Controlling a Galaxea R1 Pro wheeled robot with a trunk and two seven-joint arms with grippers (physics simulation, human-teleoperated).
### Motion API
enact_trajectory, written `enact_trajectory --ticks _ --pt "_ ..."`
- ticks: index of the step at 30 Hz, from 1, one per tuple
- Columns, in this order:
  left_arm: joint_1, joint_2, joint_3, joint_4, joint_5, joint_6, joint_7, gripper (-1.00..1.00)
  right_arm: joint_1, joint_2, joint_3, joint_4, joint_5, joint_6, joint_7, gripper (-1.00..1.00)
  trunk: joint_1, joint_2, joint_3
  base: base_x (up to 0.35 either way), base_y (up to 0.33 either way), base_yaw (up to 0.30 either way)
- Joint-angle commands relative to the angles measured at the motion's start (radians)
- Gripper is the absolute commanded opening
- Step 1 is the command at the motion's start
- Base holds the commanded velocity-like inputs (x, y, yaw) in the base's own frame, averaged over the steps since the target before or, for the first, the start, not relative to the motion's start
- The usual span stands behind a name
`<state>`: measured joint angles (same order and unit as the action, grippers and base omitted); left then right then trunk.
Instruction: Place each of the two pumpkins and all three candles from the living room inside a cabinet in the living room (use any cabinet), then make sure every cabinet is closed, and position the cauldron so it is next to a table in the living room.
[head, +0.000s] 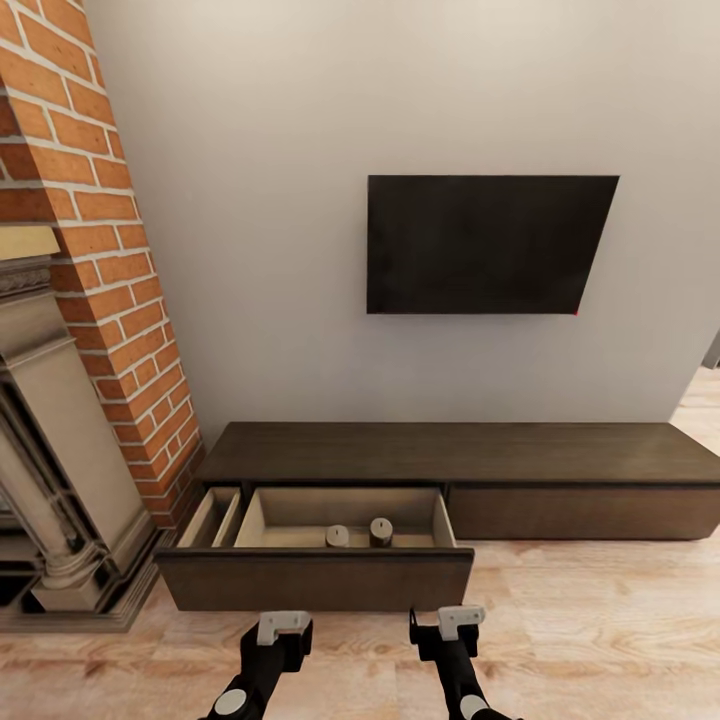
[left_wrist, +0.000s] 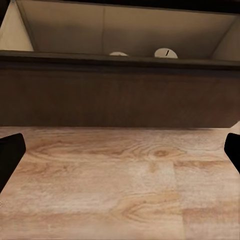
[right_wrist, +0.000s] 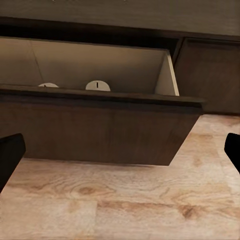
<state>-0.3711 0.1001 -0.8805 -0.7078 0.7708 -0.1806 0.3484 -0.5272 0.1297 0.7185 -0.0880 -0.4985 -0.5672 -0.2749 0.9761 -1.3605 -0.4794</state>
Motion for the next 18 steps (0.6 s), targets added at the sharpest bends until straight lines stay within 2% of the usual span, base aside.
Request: enact_trajectory --ticks 1,7,11,18 --pt "-0.002 0.002 -0.008 -0.001 0.011 -0.007 0.007 1.0 -0.001 0.0 0.009 0.001 -0.005 -0.002 -0.006 1.0 0.0 -0.001 -0.001 0.133 0.092 0.0" --pt "-0.002 0.002 -0.007 -0.001 0.012 -0.006 0.007 1.0 -0.001 0.001 0.009 0.0 -0.005 -0.002 -0.006 1.0 0.0 -0.001 -0.001 0.049 0.204 0.0" --pt "-0.002 0.002 -0.008 -0.001 0.012 -0.006 0.007 1.0 -0.001 0.002 0.009 -0.002 -0.005 -0.002 -0.006 1.0 0.0 -0.001 -0.001 0.005 0.081 0.0" --pt "-0.002 0.002 -0.008 -0.001 0.013 -0.005 0.007 1.0 -0.001 0.001 0.009 -0.001 -0.005 -0.002 -0.006 1.0 0.0 -0.001 0.006 -0.11 0.186 -0.056"
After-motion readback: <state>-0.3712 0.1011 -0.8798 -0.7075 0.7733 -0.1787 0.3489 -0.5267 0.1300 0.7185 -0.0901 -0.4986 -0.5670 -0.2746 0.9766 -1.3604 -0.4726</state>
